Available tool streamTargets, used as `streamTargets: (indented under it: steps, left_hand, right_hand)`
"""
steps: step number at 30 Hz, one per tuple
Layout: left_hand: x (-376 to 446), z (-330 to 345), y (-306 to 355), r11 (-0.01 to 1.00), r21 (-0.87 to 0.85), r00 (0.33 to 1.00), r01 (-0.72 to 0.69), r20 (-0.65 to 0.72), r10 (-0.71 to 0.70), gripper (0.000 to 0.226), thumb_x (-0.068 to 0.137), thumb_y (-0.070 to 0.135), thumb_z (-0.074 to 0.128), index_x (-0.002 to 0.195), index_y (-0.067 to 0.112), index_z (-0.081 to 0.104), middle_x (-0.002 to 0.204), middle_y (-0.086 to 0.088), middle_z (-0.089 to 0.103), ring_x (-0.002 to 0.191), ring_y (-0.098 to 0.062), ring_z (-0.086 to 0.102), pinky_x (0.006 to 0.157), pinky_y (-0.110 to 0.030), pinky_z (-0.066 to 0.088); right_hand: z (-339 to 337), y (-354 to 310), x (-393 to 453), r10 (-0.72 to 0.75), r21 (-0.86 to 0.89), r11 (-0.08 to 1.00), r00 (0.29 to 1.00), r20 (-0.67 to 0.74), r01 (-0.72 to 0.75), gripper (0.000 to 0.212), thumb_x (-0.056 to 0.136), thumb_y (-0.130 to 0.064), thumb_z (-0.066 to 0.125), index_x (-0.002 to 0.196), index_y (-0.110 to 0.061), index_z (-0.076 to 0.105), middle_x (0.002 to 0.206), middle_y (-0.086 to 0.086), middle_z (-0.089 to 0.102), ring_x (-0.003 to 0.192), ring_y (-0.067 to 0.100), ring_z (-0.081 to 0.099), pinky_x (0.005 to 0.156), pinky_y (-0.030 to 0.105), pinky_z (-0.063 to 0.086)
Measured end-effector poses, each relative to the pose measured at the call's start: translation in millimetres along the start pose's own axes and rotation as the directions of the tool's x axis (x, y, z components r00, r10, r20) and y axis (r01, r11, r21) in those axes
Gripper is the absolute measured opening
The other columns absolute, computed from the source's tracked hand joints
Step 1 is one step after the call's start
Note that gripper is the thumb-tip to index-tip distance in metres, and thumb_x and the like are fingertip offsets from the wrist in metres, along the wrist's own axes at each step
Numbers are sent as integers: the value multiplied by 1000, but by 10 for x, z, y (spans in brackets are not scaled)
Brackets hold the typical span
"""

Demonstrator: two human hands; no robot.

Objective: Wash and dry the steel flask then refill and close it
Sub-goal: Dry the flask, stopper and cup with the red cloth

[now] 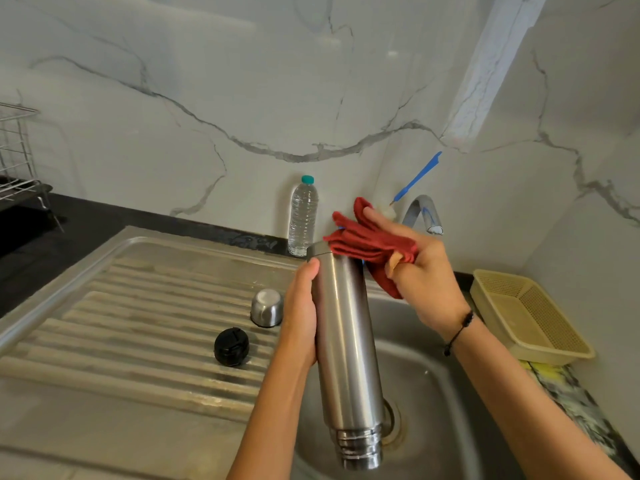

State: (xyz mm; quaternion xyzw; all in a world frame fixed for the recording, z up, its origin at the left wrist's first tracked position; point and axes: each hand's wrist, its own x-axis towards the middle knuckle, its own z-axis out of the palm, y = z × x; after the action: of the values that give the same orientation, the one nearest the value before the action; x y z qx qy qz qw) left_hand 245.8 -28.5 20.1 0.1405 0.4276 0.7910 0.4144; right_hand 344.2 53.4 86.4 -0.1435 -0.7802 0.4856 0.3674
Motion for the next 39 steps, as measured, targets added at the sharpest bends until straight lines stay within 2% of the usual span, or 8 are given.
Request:
streamTargets:
  steps: [6,9,12,20,25,30,34,39]
  left_hand:
    - [26,-80,-21,986,74,978,-147,157,134,63,72,53,71,119,12,61,106,-6,72,97,-20,68,85,-32,55]
    - [-4,-91,-31,984,90,978,-152,157,137,59,56,38,77,107,13,62,85,-4,72,75,-18,68,68,-31,57]
    - [-34,-56,-77,984,91,974,-151,185,133,63,52,40,75,106,11,62,82,-6,71,71,-17,68,64,-31,57]
    - [-40,2,-139,983,79,970,-164,192,146,72,54,40,73,114,2,60,86,-8,72,75,-19,69,65,-30,57]
    - [-66,21,-32,976,33,976,-215,35,213,14,85,14,63,98,9,63,70,0,69,65,-12,64,59,-25,54]
    - [-89,-16,62,985,64,987,-161,-11,162,13,89,25,56,88,14,63,68,2,68,66,-12,64,67,-30,50]
    - [-23,-119,72,938,248,961,-242,198,195,66,56,46,75,114,19,58,96,3,73,92,-13,69,75,-26,55]
    - [-14,-142,79,902,320,945,-290,245,217,67,42,38,78,104,26,58,83,10,73,82,-9,68,71,-27,55]
  right_hand:
    - [91,27,-66,-109,-268,954,988,105,134,64,74,22,45,127,-12,54,135,2,51,129,6,42,104,14,34]
    - [59,32,-81,-11,-171,985,998,67,22,60,74,11,35,128,-8,55,123,-1,60,102,-4,60,86,13,46]
    - [40,28,-119,16,-112,994,998,57,-10,59,74,8,34,129,-4,53,121,4,61,78,-16,55,65,-1,38]
    - [-74,121,-96,118,-46,992,993,-2,-118,62,69,3,39,122,-19,60,97,-19,67,83,-10,59,75,6,43]
    - [-118,38,-45,111,112,989,989,-100,-100,70,63,11,37,126,-11,57,120,0,64,118,14,56,107,46,37]
    - [23,-112,-95,-21,37,999,998,59,18,59,71,10,41,127,-5,54,129,6,57,121,14,53,105,30,39]
    - [23,-79,-101,-10,-50,999,995,98,15,62,72,16,39,125,-10,58,128,2,59,107,0,59,87,15,45]
    - [-62,-15,-88,69,37,997,995,66,-71,71,59,14,33,119,-13,61,115,-6,66,114,6,58,100,26,43]
